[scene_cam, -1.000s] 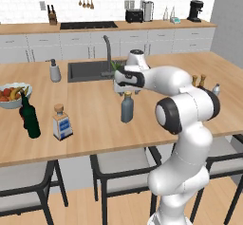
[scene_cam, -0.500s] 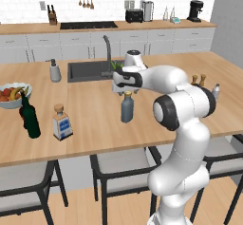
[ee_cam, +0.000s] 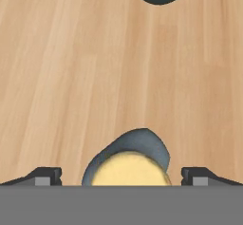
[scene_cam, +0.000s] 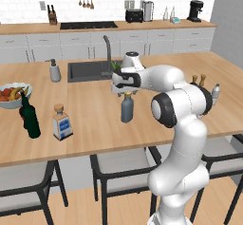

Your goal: Move the plastic bottles in the middle to the plastics group, and the glass bottles in the middle to the glass group.

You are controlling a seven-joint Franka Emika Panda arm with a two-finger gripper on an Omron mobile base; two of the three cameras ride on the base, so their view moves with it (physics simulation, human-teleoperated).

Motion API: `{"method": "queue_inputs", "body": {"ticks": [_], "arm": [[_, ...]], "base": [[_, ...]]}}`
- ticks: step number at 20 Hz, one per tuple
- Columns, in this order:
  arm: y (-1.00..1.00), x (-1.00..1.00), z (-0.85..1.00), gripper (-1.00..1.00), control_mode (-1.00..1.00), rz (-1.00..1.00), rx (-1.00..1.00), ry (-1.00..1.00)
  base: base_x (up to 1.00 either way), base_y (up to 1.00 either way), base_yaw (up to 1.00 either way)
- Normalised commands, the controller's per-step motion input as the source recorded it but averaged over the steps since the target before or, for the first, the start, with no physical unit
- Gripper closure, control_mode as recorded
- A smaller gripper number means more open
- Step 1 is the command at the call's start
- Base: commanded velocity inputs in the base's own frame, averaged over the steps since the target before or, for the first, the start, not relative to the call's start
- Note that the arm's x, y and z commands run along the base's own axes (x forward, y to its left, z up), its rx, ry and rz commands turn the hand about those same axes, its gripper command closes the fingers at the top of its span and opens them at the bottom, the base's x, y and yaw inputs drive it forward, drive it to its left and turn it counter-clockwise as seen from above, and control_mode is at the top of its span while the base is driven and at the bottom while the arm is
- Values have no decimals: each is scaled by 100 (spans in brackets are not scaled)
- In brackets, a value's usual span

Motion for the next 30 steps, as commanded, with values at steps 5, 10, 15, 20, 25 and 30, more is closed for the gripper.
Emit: {"method": "queue_inputs", "body": {"ticks": [5, 10, 15, 20, 25, 30], "arm": [[1, 1, -19, -100, -100, 0, 0, 0], [0, 4, -11, 100, -100, 0, 0, 0], [0, -2, -9, 100, -100, 0, -1, 0], [2, -20, -2, 100, -100, 0, 0, -1], [41, -44, 43, 100, -100, 0, 6, -4], [59, -51, 18, 100, -100, 0, 3, 0]], "base": [[0, 0, 0], [0, 0, 0], [0, 0, 0], [0, 0, 0], [0, 0, 0], [0, 0, 0]]}}
